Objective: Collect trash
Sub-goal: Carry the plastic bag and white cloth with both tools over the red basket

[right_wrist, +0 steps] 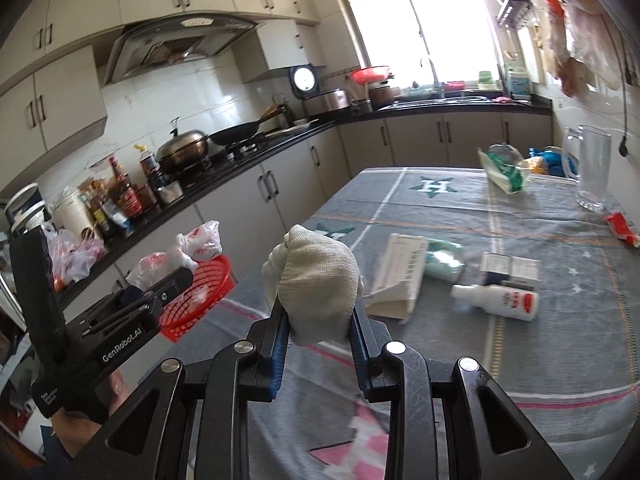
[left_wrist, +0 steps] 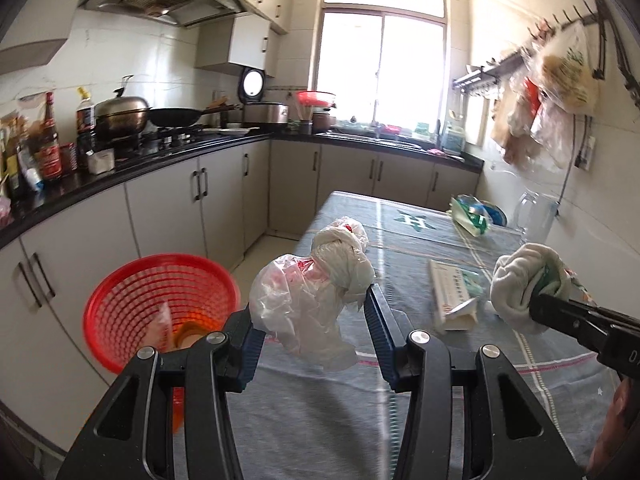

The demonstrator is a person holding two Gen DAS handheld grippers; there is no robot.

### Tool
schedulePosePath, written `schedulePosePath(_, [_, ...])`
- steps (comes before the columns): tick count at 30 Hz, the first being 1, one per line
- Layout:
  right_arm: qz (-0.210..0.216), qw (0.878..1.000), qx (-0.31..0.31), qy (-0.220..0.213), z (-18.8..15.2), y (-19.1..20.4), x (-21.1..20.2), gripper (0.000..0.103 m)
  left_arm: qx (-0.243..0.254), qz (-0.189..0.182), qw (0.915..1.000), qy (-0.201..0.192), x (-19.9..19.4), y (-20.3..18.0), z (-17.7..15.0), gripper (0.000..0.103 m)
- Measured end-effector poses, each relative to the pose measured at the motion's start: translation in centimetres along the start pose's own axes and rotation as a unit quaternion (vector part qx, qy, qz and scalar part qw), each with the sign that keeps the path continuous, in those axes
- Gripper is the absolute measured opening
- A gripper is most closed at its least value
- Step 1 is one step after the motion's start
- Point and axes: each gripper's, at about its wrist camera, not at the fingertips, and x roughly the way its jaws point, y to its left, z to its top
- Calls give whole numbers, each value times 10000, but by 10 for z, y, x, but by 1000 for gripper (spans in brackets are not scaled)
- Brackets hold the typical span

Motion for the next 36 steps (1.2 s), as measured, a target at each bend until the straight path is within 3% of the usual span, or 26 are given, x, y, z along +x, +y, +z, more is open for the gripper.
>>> schedulePosePath(21, [431,9966,-525,473,0,77,43,31,-799,526,9954,89,-6,96,-9,47])
schedulePosePath(36, [787,9895,-825,886,6,132,96,31,-1320,955,9864,227,4,167,-20,47])
